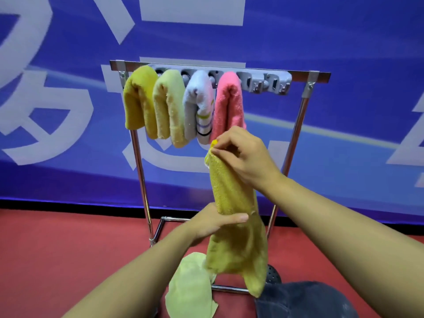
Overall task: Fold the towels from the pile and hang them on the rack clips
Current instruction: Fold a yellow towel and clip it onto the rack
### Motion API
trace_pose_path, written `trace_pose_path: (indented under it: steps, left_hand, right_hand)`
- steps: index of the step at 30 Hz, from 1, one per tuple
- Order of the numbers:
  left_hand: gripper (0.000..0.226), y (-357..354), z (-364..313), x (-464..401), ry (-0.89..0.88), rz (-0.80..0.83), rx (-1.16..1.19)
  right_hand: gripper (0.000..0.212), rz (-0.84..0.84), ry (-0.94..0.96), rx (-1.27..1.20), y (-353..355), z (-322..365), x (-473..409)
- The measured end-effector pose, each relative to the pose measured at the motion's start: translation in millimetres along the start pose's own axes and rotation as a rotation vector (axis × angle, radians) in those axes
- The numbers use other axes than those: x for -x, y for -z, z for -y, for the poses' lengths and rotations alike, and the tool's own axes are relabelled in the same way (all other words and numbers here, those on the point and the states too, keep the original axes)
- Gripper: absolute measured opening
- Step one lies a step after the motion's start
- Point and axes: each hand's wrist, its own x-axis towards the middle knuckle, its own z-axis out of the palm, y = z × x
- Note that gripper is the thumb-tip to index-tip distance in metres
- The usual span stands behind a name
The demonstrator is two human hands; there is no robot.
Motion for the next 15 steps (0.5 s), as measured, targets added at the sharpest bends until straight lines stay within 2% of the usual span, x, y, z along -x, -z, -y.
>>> trace_pose_path:
  steps: [3, 5, 7, 10, 13, 15]
  left_hand:
    - [0.038, -17, 9, -2, -0.038, -0.112, 0.046]
    - [0.037, -23, 4, -4, -0.058, -0.173, 0.146]
    - [0.036, -22, -5, -5, -0.040, -0.183, 0.270]
    - [0.041, -6, -11, -9, -0.006, -0.231, 0.362]
    - [0.052, 9, -12, -9, 0.057, -0.272, 0.472]
    - [0.047, 16, -14, -6, 0.107, -0.253, 0.532]
  right_hand:
    - [0.007, 0.004, -0.054, -0.053, -5, -1, -12]
    - [0.020, 0.137, -0.223, -0.103, -8, -10, -12]
    - [0.040, 0.251, -0.439, -0.113, -8, -24, 0]
    - [0.058, 0.287, -0.798, -0.070, -7, -51, 33]
    - [0.090, 0.389, -1.329, -0.275, -5, -71, 80]
    - [0.107, 0.453, -1.549, -0.477, -3, -69, 109]
